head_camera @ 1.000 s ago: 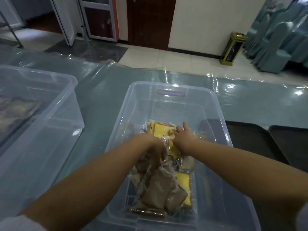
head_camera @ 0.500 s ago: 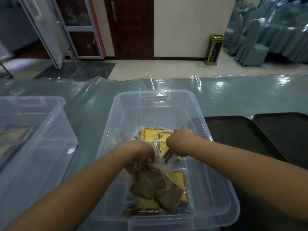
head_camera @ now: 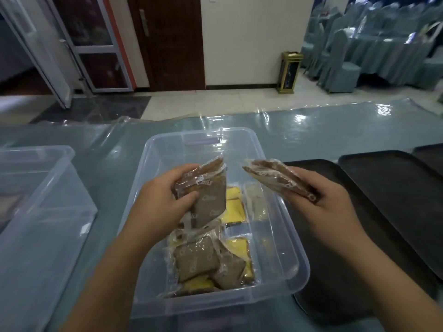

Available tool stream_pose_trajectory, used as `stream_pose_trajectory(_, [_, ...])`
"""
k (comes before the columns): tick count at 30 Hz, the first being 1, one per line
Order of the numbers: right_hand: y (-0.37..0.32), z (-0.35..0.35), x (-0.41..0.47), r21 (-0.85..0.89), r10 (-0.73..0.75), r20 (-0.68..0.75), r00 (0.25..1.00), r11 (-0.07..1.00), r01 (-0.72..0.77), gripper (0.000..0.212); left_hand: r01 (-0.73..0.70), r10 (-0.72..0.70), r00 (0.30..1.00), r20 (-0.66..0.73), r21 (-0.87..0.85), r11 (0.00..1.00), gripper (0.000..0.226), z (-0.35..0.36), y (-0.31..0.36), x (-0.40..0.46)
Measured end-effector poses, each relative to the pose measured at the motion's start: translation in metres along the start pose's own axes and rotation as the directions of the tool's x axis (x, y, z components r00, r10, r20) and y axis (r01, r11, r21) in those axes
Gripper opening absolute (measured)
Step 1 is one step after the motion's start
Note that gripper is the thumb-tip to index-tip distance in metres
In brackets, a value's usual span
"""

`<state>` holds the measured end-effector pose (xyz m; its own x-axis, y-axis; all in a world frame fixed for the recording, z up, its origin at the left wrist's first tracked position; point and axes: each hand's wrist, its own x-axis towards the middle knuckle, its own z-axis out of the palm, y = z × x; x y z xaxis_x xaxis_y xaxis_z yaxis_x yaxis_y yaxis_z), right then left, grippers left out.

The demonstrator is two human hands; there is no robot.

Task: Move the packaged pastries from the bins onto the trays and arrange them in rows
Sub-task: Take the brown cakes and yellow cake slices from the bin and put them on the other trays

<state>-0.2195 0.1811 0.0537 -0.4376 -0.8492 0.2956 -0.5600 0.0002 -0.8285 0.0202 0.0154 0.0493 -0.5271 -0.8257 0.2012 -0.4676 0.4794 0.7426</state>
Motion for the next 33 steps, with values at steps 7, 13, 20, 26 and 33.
stream_pose_trajectory(7, [0.036, -0.072, -0.052, 0.121, 0.187, -0.124, 0.974, 0.978, -0.172, 0.034, -0.189, 0.140, 0.978, -0.157, -0.372, 0.909, 0.048, 0.049, 0.068, -0.019])
stream_pose_trajectory(13, [0.086, -0.149, -0.106, 0.289, 0.349, -0.238, 0.907, 0.916, -0.277, 0.031, -0.152, 0.146, 0.988, -0.048, -0.416, 0.896, 0.052, 0.124, 0.150, -0.026])
stream_pose_trajectory(20, [0.179, -0.261, -0.174, 0.232, 0.381, -0.230, 0.896, 0.915, -0.329, 0.033, -0.076, 0.142, 0.972, 0.185, -0.327, 0.942, 0.049, 0.283, 0.218, -0.050])
stream_pose_trajectory(26, [0.234, -0.342, -0.231, 0.234, 0.486, -0.205, 0.850, 0.867, -0.439, 0.036, 0.045, 0.066, 0.934, 0.352, -0.296, 0.954, 0.046, 0.399, 0.251, -0.081])
stream_pose_trajectory(33, [0.286, -0.399, -0.253, 0.241, 0.533, -0.282, 0.798, 0.844, -0.479, 0.035, -0.042, 0.131, 0.886, 0.445, -0.204, 0.978, 0.038, 0.474, 0.297, -0.058])
